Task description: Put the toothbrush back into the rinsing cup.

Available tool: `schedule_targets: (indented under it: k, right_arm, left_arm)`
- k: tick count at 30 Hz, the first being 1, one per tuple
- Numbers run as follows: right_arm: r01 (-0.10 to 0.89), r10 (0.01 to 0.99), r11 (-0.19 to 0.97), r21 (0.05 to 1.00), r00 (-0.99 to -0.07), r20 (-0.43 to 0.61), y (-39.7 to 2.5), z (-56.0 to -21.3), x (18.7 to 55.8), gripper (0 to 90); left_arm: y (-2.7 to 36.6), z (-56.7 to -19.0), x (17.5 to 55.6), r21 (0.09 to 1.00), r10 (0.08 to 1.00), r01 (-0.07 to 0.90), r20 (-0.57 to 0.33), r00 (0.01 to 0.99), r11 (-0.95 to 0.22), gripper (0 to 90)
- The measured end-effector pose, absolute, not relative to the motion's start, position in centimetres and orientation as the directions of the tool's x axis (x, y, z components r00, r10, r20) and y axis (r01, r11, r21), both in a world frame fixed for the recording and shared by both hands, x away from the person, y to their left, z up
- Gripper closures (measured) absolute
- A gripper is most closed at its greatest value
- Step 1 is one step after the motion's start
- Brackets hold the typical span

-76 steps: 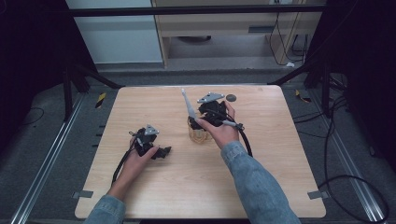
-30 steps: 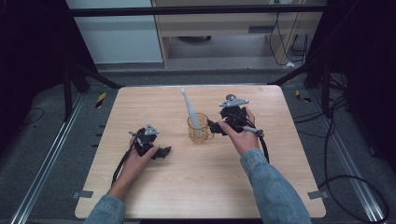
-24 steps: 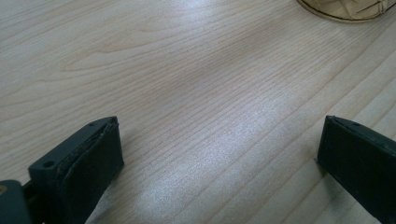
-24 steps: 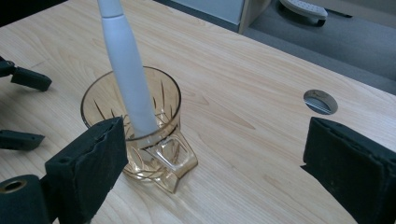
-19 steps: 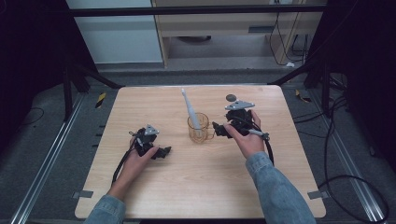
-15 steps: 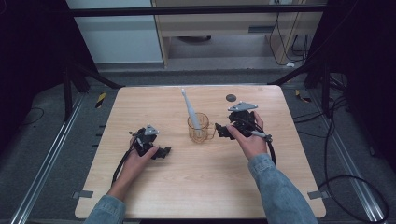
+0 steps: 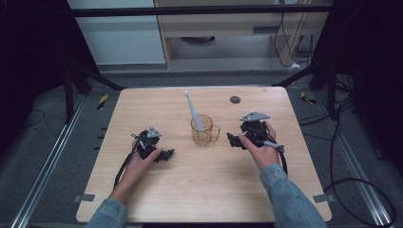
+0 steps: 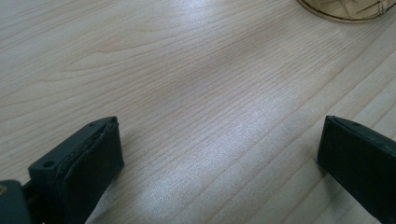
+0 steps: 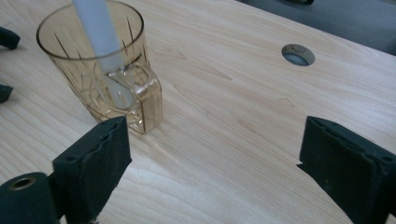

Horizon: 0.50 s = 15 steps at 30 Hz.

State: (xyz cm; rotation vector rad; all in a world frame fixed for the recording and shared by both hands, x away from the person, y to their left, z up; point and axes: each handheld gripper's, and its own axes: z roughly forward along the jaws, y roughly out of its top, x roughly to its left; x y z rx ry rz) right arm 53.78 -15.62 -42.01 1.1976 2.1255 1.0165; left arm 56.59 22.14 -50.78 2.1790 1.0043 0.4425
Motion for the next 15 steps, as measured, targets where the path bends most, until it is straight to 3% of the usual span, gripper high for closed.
schedule_targets:
  k: [15]
  right_arm:
    - [0.537, 0.884, 0.319, 0.781, -0.465, -0.041, -17.9, -44.0, 52.6, 10.3]
  left_arm:
    - [22.1, -50.8, 56.6, 0.708, 0.765, 0.531, 0.020, 0.643, -0.465, 0.0]
